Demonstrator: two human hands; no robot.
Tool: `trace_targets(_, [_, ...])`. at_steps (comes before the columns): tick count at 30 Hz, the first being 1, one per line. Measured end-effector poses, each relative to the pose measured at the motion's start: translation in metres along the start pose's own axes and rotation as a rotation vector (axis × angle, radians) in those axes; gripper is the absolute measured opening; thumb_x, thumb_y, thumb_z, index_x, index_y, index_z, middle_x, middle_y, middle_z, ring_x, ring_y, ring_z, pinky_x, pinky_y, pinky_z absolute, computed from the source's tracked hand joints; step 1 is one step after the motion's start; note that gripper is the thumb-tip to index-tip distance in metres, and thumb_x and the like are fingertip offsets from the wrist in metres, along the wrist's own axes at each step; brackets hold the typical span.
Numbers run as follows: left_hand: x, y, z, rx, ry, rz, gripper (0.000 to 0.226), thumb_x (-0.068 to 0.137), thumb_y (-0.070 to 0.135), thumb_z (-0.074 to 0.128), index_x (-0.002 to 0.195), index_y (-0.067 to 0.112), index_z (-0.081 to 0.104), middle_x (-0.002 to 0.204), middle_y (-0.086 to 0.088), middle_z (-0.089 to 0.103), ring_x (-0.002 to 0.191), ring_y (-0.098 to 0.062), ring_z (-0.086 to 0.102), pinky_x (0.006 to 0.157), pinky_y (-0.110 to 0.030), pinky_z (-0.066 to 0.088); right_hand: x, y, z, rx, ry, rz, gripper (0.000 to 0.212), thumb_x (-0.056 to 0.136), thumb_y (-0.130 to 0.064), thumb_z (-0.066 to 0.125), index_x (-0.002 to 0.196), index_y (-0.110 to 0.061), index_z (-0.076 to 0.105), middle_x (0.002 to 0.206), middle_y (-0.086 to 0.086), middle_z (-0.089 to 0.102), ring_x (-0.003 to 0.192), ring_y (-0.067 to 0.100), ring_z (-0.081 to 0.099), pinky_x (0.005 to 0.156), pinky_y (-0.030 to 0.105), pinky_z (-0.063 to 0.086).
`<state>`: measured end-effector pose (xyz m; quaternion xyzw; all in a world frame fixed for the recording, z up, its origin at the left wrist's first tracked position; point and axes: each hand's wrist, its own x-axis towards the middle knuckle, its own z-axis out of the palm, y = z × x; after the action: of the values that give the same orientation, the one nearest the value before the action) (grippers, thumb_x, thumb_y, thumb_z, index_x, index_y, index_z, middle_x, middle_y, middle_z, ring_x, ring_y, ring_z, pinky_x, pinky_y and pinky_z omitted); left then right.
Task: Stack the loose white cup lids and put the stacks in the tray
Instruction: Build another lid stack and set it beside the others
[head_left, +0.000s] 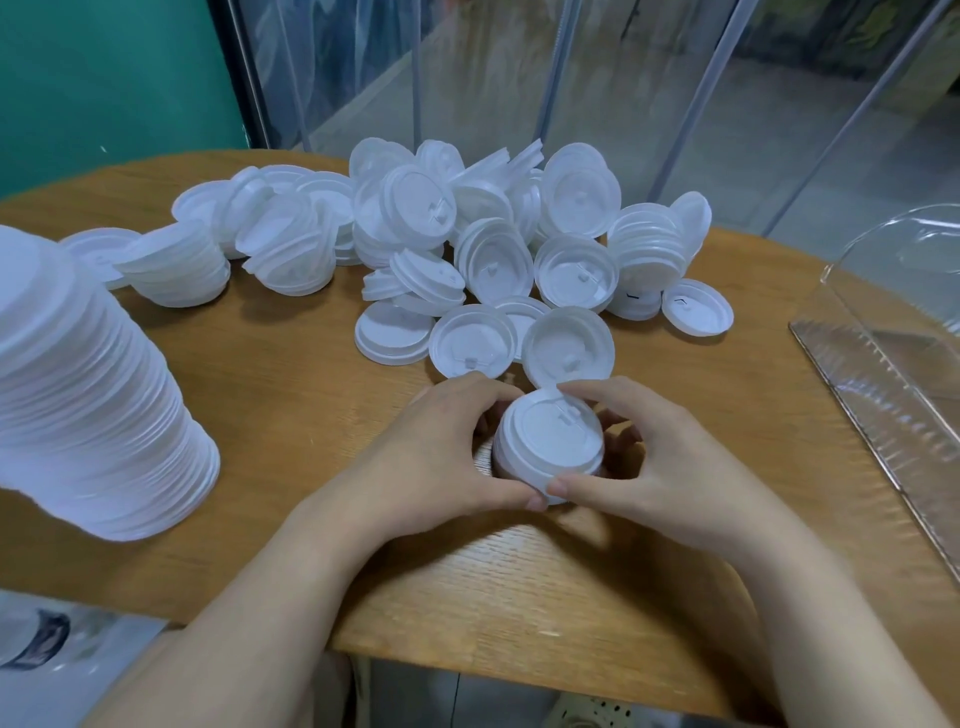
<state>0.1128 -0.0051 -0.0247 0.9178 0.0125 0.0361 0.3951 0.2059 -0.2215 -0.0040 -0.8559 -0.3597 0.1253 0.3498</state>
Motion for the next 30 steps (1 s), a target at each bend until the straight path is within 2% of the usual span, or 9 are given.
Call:
trace_targets(6, [-0.001,0.002,-0.001,-0.017,-0.005,0.01,0.078,0.062,0.054,0.095,0.13,0.043,0.06,0.114,0.024,0.061,0.109,0.004,0.053,0.101,-0.032,0.046,0.0,0.005,0.0,0.006,-0.024,0.003,0.083,0.062,-0.063,0.085,0.137,-0.042,0.057,0.127,-0.026,0.058,0.118,-0.001,0.054,0.089,0.014,0.04])
trace_targets(10, [-0.001,0.003,-0.002,-0.013,-0.007,0.013,0.078,0.061,0.054,0.095,0.13,0.044,0.06,0.113,0.024,0.061,0.108,0.003,0.053,0.101,-0.033,0.045,-0.001,0.004,0.0,0.024,-0.025,-0.01,0.083,0.059,-0.072,0.083,0.132,-0.043,0.059,0.124,-0.024,0.06,0.114,0.0,0.057,0.085,0.009,0.041])
trace_targets(15, [-0.003,0.002,-0.002,-0.025,-0.018,-0.006,0.085,0.058,0.064,0.092,0.133,0.047,0.056,0.116,0.028,0.059,0.109,0.005,0.051,0.097,-0.026,0.044,0.008,0.014,-0.007,0.019,0.369,-0.112,0.045,0.078,-0.058,0.068,0.111,-0.029,0.07,0.107,-0.01,0.065,0.091,0.015,0.059,0.071,0.022,0.044])
trace_targets(17, [-0.004,0.002,-0.001,-0.039,-0.015,-0.008,0.082,0.059,0.067,0.09,0.131,0.051,0.055,0.116,0.031,0.058,0.109,0.007,0.05,0.097,-0.025,0.044,0.015,0.025,-0.009,-0.032,0.429,-0.11,0.038,0.082,-0.049,0.07,0.113,-0.027,0.072,0.117,-0.009,0.063,0.104,0.011,0.058,0.084,0.026,0.047])
trace_targets(20, [-0.003,0.003,0.0,-0.054,-0.014,0.0,0.074,0.06,0.068,0.088,0.126,0.054,0.056,0.114,0.034,0.056,0.107,0.007,0.05,0.1,-0.028,0.044,0.026,0.046,-0.005,-0.197,0.334,-0.135,0.038,0.087,-0.026,0.076,0.125,-0.026,0.071,0.142,-0.007,0.057,0.138,0.014,0.043,0.114,0.043,0.039])
trace_targets(23, [-0.004,0.002,-0.001,-0.058,-0.021,0.002,0.074,0.058,0.073,0.083,0.125,0.055,0.057,0.112,0.03,0.057,0.107,0.005,0.051,0.101,-0.031,0.045,0.034,0.053,-0.003,-0.231,0.251,-0.162,0.042,0.09,-0.022,0.077,0.131,-0.027,0.069,0.156,-0.008,0.048,0.156,0.015,0.02,0.124,0.049,0.025])
trace_targets(25, [-0.004,0.002,-0.001,-0.059,-0.022,0.01,0.072,0.058,0.072,0.083,0.124,0.055,0.057,0.113,0.03,0.058,0.109,0.004,0.052,0.101,-0.031,0.045,0.037,0.052,-0.002,-0.207,0.23,-0.171,0.037,0.091,-0.025,0.075,0.128,-0.03,0.07,0.155,-0.014,0.047,0.157,0.01,0.016,0.124,0.053,0.025])
trace_targets(28, [-0.004,0.002,-0.002,-0.061,-0.02,0.011,0.07,0.06,0.067,0.086,0.123,0.055,0.058,0.114,0.03,0.058,0.109,0.004,0.052,0.101,-0.03,0.045,0.04,0.051,0.0,-0.192,0.297,-0.225,0.02,0.092,-0.024,0.073,0.111,-0.024,0.077,0.141,-0.011,0.061,0.152,0.014,0.033,0.118,0.052,0.035])
trace_targets(30, [-0.004,0.002,-0.002,-0.053,-0.029,0.004,0.072,0.06,0.069,0.085,0.125,0.056,0.056,0.115,0.029,0.059,0.11,0.004,0.052,0.101,-0.03,0.046,0.041,0.05,0.0,-0.188,0.37,-0.261,0.008,0.091,-0.014,0.076,0.098,-0.014,0.078,0.123,-0.005,0.071,0.136,0.018,0.052,0.11,0.045,0.046])
